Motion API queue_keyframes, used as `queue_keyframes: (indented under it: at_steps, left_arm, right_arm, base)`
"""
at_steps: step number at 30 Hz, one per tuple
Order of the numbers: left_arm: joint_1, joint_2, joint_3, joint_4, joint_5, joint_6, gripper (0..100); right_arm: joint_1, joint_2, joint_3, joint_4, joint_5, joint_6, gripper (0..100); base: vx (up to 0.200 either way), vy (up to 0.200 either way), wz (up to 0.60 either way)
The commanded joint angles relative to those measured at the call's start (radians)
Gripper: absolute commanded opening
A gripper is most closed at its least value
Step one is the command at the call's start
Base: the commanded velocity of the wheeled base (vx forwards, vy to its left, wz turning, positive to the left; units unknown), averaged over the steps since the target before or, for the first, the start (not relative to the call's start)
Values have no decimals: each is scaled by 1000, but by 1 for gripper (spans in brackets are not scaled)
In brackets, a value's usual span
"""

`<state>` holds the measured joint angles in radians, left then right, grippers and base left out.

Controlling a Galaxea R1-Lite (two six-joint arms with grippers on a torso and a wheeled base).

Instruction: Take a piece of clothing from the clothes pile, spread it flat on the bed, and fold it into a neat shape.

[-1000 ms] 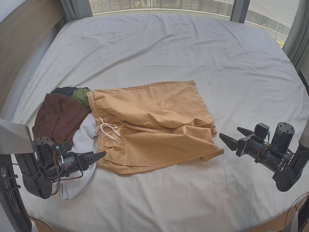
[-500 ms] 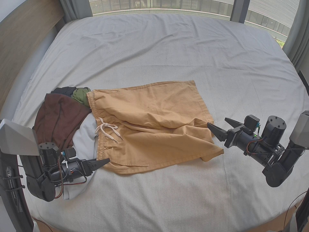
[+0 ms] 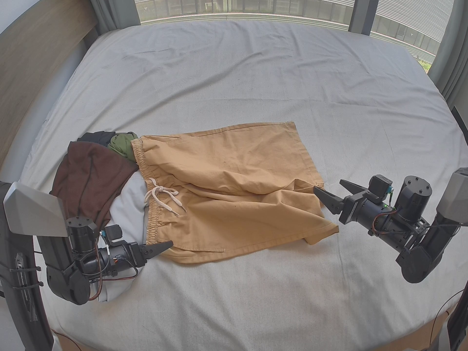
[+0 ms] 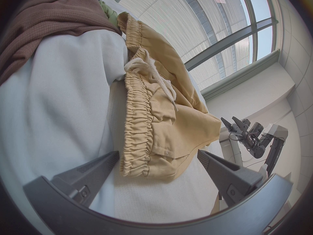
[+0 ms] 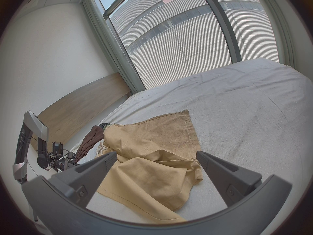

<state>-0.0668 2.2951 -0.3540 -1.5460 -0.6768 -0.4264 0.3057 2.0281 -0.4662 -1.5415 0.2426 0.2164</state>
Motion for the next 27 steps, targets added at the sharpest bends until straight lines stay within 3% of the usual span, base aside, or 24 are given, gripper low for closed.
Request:
queue_keyframes:
  at_steps: [1,4,5,14,22,27]
  left_arm:
    - [-1,4,-14,0,6,-6,100]
    - [-1,6,-13,0,8,-6,100]
    - [-1,6,-14,0,8,-6,0]
    - [2,7,-11,0,6,-6,0]
    - [15,-98,86,0,-4,-6,0]
    - [93,-213,204,1,-53,-3,0]
  right_arm:
    - [6,4,3,0,0,1,100]
    - [6,4,4,0,0,1,100]
    - [6,6,6,0,0,1,100]
    - [4,18,14,0,0,1,100]
    - [-5,18,31,0,-2,1,100]
    - [0,18,58,0,1,-2,100]
  base:
    - [0,0,0]
    - [0,0,0]
    - [0,0,0]
    - [0,0,0]
    - [0,0,0]
    - [0,0,0]
